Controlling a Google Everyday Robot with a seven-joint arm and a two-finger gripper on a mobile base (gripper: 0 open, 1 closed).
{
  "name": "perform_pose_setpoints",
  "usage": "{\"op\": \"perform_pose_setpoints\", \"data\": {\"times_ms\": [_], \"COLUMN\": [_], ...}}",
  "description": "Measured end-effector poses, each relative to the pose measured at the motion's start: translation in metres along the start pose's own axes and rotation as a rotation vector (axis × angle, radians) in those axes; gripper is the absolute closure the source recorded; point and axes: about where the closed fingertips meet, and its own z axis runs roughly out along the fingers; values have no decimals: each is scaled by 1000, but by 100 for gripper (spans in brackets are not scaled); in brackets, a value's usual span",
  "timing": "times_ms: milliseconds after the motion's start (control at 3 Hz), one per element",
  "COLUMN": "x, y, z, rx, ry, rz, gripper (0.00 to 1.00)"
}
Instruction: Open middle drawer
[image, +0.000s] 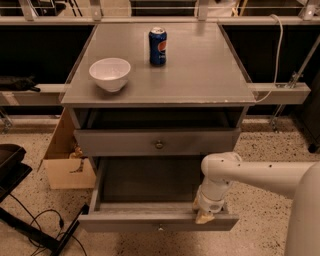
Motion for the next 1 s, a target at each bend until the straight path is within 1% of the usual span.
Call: {"op": "perform_pose_setpoints", "data": {"times_ms": [1000], "x": [2], "y": [4], "z": [-5], "rx": [-23], "ry": [-8], "rz": [-10], "gripper": [100]}}
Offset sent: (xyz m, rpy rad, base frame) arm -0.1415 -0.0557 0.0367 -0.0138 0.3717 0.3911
